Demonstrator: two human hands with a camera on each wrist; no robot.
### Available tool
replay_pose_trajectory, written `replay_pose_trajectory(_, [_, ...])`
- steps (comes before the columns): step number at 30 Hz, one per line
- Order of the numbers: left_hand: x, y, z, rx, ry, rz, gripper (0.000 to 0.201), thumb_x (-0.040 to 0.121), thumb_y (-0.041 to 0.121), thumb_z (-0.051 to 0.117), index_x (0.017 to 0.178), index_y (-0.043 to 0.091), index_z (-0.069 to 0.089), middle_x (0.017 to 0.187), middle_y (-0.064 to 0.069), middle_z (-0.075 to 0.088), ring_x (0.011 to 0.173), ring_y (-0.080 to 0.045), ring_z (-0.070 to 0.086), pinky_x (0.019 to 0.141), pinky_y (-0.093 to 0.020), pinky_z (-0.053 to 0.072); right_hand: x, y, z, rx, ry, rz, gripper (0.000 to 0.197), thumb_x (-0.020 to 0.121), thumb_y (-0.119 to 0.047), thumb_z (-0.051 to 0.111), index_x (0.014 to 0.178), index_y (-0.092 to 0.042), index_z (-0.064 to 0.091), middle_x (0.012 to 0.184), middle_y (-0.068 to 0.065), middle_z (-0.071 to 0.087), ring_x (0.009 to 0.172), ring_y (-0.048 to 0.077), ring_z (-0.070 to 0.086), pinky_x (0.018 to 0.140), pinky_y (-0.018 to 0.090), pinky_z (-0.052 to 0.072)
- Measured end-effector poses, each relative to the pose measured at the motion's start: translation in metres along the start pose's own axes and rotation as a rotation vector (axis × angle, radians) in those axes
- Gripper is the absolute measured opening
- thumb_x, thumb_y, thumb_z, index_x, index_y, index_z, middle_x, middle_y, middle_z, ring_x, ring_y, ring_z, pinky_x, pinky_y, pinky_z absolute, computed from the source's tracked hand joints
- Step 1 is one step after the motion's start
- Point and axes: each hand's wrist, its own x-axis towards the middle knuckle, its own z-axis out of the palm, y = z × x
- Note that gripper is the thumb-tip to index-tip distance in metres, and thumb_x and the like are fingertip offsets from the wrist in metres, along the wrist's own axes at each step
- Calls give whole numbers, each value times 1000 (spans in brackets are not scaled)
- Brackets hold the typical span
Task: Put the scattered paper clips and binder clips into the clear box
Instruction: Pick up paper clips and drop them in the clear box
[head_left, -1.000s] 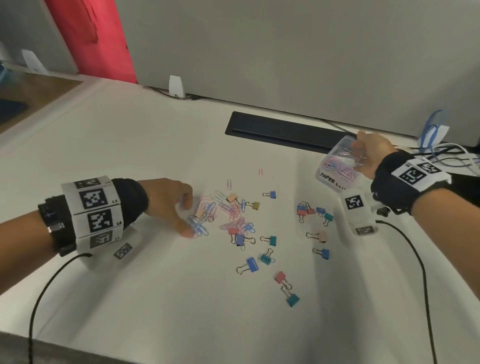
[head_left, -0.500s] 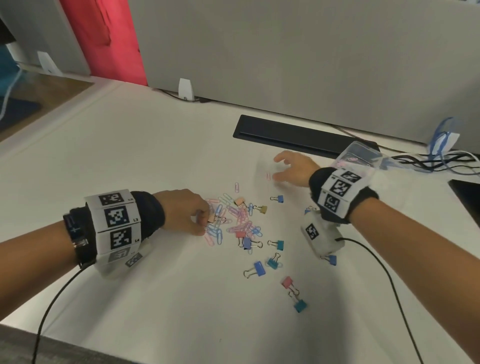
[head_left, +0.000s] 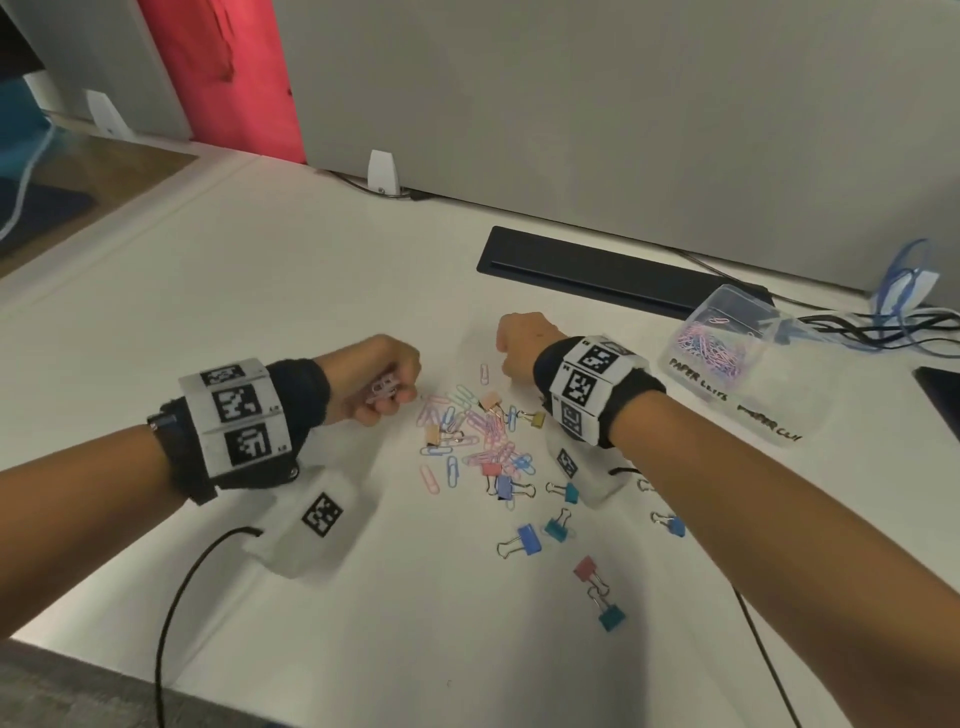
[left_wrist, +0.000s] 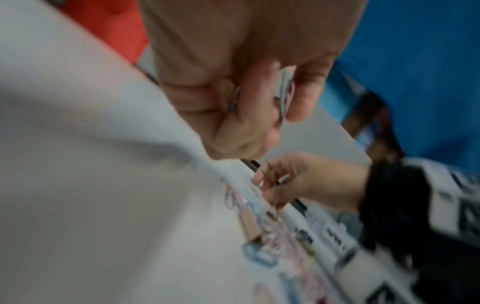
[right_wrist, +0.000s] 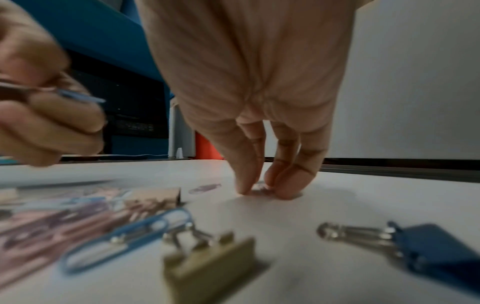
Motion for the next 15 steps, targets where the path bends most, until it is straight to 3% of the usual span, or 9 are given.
replay_pose_trajectory(4, [8,2,-9,-365,9,15,20,56,1,34,51,17,24,47,-3,46,28,-10,30,28,-6,20,-10,1,-1,-3,-13,-67,31,88,0,48,119,3,53,125,19,54,110,31,57,89,30,47])
replay_pose_trajectory(7, [18,1,-9,-367,47,41,33,68,-5,25,44,18,26,47,-2,45,28,-9,30,29,-6,19,-15,7,0,18,-44,-71,32,84,-5,55,116,0,53,122,16,55,95,25,54,82,29,46])
replay_pose_trajectory(10, [25,0,-7,-379,14,28,42,74,-3,25,39,18,33,47,0,43,29,-9,30,29,-6,17,-16,13,2,65,-41,-67,31,82,-6,57,113,-1,55,120,15,56,89,21,49,83,29,47])
replay_pose_trajectory(12, [29,4,-2,-305,-16,12,35,81,8,35,48,19,34,45,3,41,29,-8,28,31,-6,16,-16,16,2,135,-7,-74,28,83,-5,56,110,-1,56,120,14,56,92,22,51,80,28,44])
replay_pose_trajectory(15, [34,12,7,39,32,9,44,94,34,41,53,19,34,46,4,36,28,-6,24,31,-8,14,-16,19,-3,322,88,-52,23,85,-4,51,107,0,59,121,13,57,103,26,54,77,24,38])
